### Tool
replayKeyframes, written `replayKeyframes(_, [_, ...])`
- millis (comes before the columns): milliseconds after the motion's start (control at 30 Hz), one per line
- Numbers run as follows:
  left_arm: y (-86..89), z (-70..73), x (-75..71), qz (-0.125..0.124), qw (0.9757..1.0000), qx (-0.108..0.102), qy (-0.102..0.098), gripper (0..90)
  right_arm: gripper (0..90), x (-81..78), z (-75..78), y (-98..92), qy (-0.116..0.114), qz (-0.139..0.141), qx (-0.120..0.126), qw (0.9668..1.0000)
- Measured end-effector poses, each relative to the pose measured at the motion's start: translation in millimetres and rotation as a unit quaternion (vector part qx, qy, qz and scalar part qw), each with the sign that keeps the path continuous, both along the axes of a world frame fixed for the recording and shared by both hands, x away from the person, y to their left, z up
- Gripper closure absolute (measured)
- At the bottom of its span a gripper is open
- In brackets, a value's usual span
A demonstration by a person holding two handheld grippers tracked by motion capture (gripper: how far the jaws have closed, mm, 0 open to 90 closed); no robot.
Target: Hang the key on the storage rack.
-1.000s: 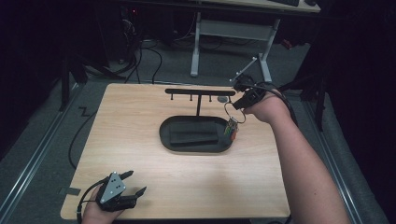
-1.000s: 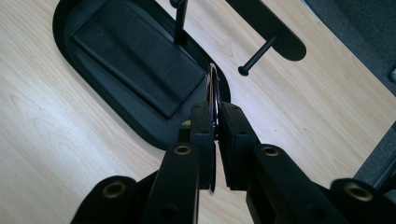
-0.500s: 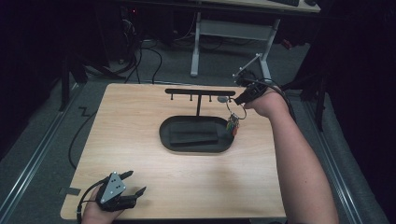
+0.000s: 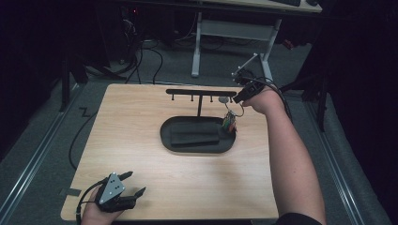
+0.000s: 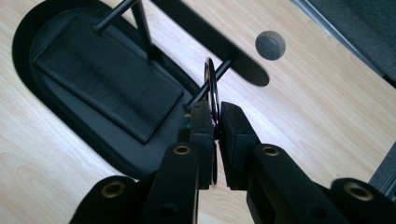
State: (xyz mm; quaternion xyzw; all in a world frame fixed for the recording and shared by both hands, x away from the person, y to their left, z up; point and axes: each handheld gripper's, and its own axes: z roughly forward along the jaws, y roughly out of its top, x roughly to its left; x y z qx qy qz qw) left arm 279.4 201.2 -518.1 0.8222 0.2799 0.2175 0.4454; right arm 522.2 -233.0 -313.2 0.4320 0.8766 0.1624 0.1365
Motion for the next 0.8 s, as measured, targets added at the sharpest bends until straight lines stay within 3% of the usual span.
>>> replayKeyframes(167, [0.4, -0.3, 0.0, 0.001, 1.0000, -0.001, -0.001, 27.8, 80.7, 2.4, 0.2, 1.9, -0.015, -0.008, -0.003, 0.9998])
replayKeyframes(400, [-0.4, 0.1, -0.3, -0.001, 1.0000, 0.000, 0.000, 27.8, 72.6, -7.3, 11.0, 3.4, -0.036, -0.015, 0.000, 0.9992])
replayKeyframes(567, [-2.0, 0.2, 0.1, -0.004, 1.0000, 0.002, -0.003, 27.8, 57.9, -21.8, 12.9, 1.6, -0.047, -0.024, 0.008, 0.9986])
replayKeyframes(800, [-3.4, -0.4, 0.7, -0.006, 1.0000, -0.003, 0.000, 27.8, 36.7, -43.8, 0.9, 0.3, -0.076, -0.022, 0.027, 0.9965])
